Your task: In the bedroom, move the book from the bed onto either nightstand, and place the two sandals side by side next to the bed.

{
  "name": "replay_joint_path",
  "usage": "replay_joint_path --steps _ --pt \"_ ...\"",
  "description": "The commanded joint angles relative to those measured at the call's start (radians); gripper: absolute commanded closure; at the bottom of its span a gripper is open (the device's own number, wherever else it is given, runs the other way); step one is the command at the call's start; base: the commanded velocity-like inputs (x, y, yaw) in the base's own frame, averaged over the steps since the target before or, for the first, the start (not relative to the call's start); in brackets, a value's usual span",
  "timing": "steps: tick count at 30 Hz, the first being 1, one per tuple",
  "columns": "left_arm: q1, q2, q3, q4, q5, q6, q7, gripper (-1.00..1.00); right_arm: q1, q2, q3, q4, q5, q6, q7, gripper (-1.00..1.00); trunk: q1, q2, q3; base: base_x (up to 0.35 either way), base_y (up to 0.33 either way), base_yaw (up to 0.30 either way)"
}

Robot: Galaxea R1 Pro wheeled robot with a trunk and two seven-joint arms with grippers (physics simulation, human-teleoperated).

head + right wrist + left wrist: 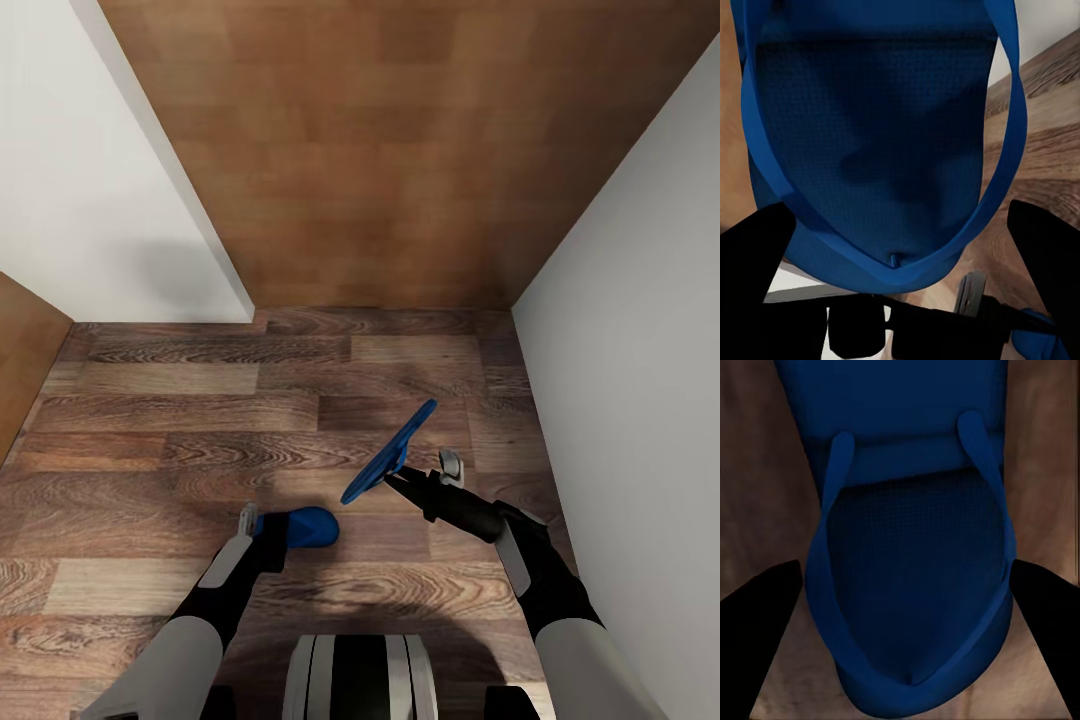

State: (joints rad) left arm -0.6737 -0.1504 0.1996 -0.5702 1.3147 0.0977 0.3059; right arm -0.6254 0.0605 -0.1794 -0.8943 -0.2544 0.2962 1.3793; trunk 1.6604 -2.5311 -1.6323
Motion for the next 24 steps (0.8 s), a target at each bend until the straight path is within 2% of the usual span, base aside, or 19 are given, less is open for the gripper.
replay_joint_path --steps 1,24 --pt "0.0 -0.001 0.006 -0.002 0.005 0.008 0.004 1.0 0.0 0.0 -0.003 0.0 -0.001 0.014 0.004 1.0 0.0 0.0 -0.001 0.0 0.0 0.0" --pt "-0.001 0.0 0.006 -0.002 0.005 0.017 0.001 1.0 0.0 0.0 -0.002 0.0 -0.002 0.019 0.004 1.0 0.0 0.0 -0.001 0.0 0.0 0.0"
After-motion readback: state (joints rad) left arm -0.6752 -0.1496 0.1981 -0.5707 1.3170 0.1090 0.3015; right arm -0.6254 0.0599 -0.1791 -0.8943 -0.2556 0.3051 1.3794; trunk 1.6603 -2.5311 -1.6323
